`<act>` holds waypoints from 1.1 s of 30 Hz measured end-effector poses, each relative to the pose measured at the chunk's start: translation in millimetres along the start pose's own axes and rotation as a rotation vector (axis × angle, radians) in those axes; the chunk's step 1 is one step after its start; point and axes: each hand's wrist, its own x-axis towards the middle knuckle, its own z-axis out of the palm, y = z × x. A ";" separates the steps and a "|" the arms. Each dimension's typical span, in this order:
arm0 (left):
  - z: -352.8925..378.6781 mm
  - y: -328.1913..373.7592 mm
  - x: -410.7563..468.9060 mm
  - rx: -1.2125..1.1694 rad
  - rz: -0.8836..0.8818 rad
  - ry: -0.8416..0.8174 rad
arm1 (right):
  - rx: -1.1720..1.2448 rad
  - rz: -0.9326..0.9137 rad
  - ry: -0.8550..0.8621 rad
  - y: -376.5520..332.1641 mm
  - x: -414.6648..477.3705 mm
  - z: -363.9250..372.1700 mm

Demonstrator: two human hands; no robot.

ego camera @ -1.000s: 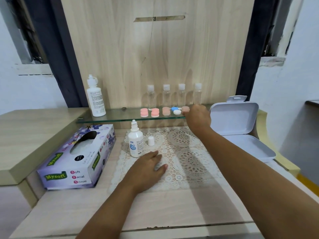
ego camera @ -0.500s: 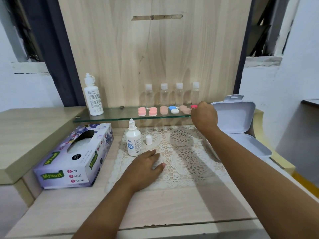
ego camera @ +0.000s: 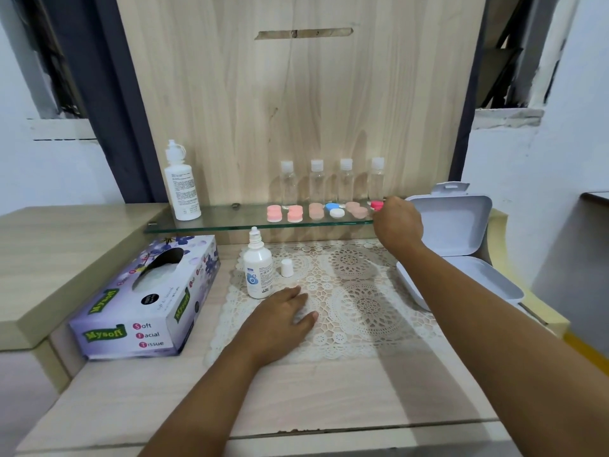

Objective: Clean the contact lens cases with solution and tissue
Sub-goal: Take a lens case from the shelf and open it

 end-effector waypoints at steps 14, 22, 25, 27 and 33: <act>0.9 -5.1 1.9 -0.114 0.025 0.057 | 0.357 -0.222 -0.243 18.3 -99.4 -5.6; -0.2 -4.9 -0.1 -0.208 0.093 0.130 | 0.255 -0.376 -0.410 26.3 -124.0 17.6; -0.2 -4.7 -0.4 -0.204 0.125 0.119 | 0.214 -0.388 -0.449 28.2 -126.6 18.9; 0.3 -4.8 -0.2 -0.202 0.140 0.121 | 0.176 -0.394 -0.452 28.9 -127.9 19.4; 0.0 -3.9 -1.9 -0.165 0.172 0.126 | 0.131 -0.441 -0.437 28.1 -131.6 22.0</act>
